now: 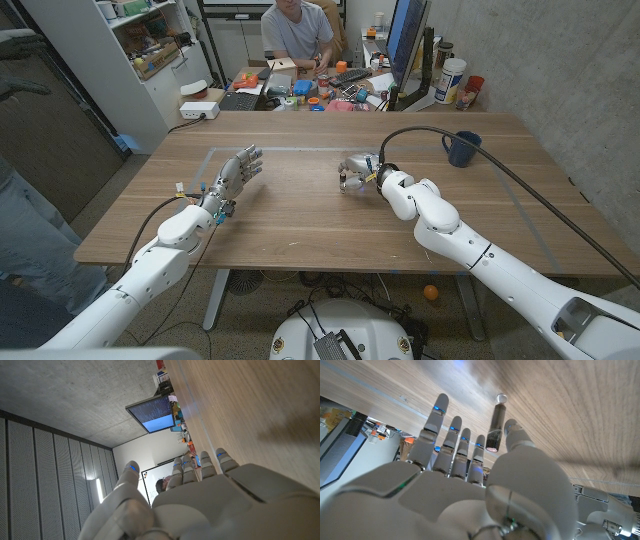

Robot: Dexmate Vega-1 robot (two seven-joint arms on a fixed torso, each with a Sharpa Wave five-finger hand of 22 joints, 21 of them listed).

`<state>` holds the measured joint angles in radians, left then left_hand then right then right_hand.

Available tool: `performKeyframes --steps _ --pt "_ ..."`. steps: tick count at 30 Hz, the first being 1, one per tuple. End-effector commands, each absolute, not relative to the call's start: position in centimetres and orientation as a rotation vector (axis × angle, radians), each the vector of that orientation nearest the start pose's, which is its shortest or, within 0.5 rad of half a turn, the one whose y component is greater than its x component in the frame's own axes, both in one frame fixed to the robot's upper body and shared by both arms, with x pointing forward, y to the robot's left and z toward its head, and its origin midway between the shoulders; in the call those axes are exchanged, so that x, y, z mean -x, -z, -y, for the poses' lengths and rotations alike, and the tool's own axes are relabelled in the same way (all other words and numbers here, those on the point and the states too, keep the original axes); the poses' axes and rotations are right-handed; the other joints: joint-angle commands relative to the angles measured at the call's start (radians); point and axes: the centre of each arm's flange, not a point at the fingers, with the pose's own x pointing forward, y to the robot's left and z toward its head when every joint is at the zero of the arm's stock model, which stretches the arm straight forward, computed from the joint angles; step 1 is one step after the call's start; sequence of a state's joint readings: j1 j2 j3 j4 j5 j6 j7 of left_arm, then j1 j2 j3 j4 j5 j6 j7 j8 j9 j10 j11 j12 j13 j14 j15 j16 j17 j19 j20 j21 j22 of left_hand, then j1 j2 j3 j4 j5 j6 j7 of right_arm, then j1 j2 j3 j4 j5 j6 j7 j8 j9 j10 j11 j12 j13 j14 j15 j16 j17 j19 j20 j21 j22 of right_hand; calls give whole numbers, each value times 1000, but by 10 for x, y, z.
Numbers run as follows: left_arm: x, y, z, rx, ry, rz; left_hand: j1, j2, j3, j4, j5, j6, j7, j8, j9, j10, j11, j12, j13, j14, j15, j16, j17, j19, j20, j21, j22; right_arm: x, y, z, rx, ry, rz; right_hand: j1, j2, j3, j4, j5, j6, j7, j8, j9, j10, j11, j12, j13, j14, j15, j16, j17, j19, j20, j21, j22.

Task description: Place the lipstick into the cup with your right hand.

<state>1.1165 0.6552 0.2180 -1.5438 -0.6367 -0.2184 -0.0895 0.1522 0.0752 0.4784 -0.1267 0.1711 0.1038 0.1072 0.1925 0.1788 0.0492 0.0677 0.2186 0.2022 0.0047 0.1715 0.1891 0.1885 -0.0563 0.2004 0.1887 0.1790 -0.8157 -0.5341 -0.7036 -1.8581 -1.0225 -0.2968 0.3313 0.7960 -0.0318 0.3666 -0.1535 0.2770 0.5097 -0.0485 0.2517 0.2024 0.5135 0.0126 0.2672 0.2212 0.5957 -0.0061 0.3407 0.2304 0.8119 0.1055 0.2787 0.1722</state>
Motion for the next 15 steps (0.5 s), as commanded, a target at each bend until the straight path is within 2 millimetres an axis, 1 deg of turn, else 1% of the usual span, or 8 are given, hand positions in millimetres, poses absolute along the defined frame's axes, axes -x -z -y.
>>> performKeyframes --steps 1,5,6,8,9,11,14,15 --pt "-598 79 -328 -60 253 505 4 2 8 -2 6 7 2 4 4 0 2 6 4 -3 -2 7 2 -3 4 7 3 -574 27 87 1693 -107 555 21 1 14 -1 -4 26 -5 9 5 37 -10 19 7 26 6 9 5 11 -3 2 3" --pt "-599 80 -327 -59 254 500 4 2 8 -2 6 6 4 3 4 0 2 5 4 -3 -2 7 2 -3 4 7 3 -573 28 84 1695 -93 542 28 -1 17 -3 -7 41 -12 11 6 54 -19 26 10 42 17 12 5 16 -5 0 3" --pt "-599 81 -327 -58 254 499 4 2 9 -2 6 7 3 3 4 1 1 5 4 -3 -1 6 2 -4 4 7 3 -572 28 83 1697 -93 542 28 -1 17 -2 -7 43 -13 11 6 56 -28 27 11 43 16 11 5 18 -5 0 3" --pt "-599 81 -327 -58 257 497 4 3 9 -2 6 7 4 3 4 1 1 6 4 -3 -2 6 2 -4 3 7 3 -572 28 82 1698 -93 542 29 -1 18 -2 -8 47 -17 12 6 59 -29 28 11 45 18 11 5 18 -4 -1 4" --pt "-600 82 -327 -58 258 495 4 3 9 -2 6 7 3 3 4 1 2 6 4 -3 -2 6 2 -4 3 7 3 -572 28 82 1700 -88 541 31 0 19 -2 -9 51 -19 13 6 66 -25 31 12 47 19 11 6 19 -4 -2 4" --pt "-600 83 -326 -57 258 491 4 3 9 -2 6 7 4 3 4 1 2 6 4 -3 -2 7 2 -4 2 7 3 -572 29 81 1701 -87 541 36 1 21 -3 -10 64 -31 16 7 75 -43 36 14 53 19 12 7 24 -5 -2 4" --pt "-600 84 -325 -59 259 485 4 3 10 -2 6 8 4 3 4 3 3 6 4 -3 -2 6 2 -5 2 7 3 -573 30 79 1702 -80 538 48 6 22 -5 -14 96 -38 25 7 89 -48 43 18 67 15 19 14 32 -9 -2 4" --pt "-600 84 -325 -59 260 483 4 3 10 -2 6 8 4 3 4 2 2 6 5 -3 -2 6 2 -4 1 8 3 -573 30 78 1702 -79 537 50 7 21 -5 -16 105 -40 27 8 97 -54 47 20 71 9 22 16 34 -10 -3 4"
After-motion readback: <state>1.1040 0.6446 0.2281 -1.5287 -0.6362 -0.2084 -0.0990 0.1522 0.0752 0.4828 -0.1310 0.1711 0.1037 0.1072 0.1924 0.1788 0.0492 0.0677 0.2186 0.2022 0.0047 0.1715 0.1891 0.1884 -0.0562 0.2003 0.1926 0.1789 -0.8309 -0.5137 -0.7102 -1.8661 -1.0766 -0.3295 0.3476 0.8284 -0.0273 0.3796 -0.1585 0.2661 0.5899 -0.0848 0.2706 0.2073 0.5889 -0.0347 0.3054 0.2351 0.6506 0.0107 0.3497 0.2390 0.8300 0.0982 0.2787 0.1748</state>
